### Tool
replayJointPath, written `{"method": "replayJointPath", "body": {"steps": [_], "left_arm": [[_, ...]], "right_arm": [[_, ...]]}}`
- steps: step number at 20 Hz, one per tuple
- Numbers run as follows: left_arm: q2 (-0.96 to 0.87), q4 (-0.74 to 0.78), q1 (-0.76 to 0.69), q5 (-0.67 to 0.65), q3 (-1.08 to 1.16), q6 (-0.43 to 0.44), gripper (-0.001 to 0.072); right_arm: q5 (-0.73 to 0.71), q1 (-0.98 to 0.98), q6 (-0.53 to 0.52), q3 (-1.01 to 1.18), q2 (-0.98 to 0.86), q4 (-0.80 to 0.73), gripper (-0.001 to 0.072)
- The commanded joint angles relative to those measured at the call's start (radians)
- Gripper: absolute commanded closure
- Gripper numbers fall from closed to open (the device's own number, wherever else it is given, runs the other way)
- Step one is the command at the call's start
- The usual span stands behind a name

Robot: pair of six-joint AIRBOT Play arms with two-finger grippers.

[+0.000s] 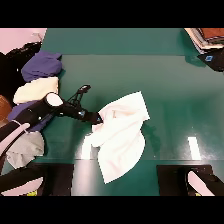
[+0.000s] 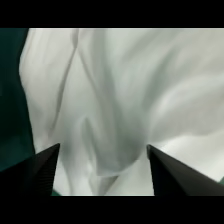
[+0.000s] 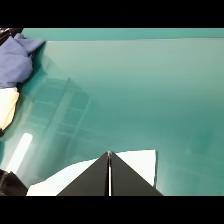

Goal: Fold the shirts.

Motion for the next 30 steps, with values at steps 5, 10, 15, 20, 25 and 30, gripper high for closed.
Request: {"method": "replayJointPath", "body": {"steps": [5,10,15,20,25,30], "left_arm": [[-0.018,0.061,0.096,-0.055,0.138,-0.029,0.0681],[0.061,0.151,0.280,-0.167,0.381,-0.029,0.0681],[0.064,0.151,0.283,-0.173,0.405,-0.029,0.0681],[0.064,0.154,0.283,-0.175,0.405,-0.028,0.0680],[0.064,0.154,0.283,-0.176,0.405,-0.028,0.0680],[0.064,0.157,0.283,-0.177,0.405,-0.028,0.0680]], "right_arm": [[0.153,0.007,0.021,0.002,-0.009,-0.105,0.0700],[0.219,0.008,0.075,-0.217,0.037,-0.214,0.0700],[0.106,0.092,0.073,-0.604,-0.004,-0.036,0.0226],[-0.188,0.443,0.072,-0.648,-0.228,-0.014,0.0277],[-0.212,0.663,0.072,-0.473,-0.481,-0.014,0.0278],[-0.210,0.759,0.072,-0.317,-0.638,-0.013,0.0319]]}}
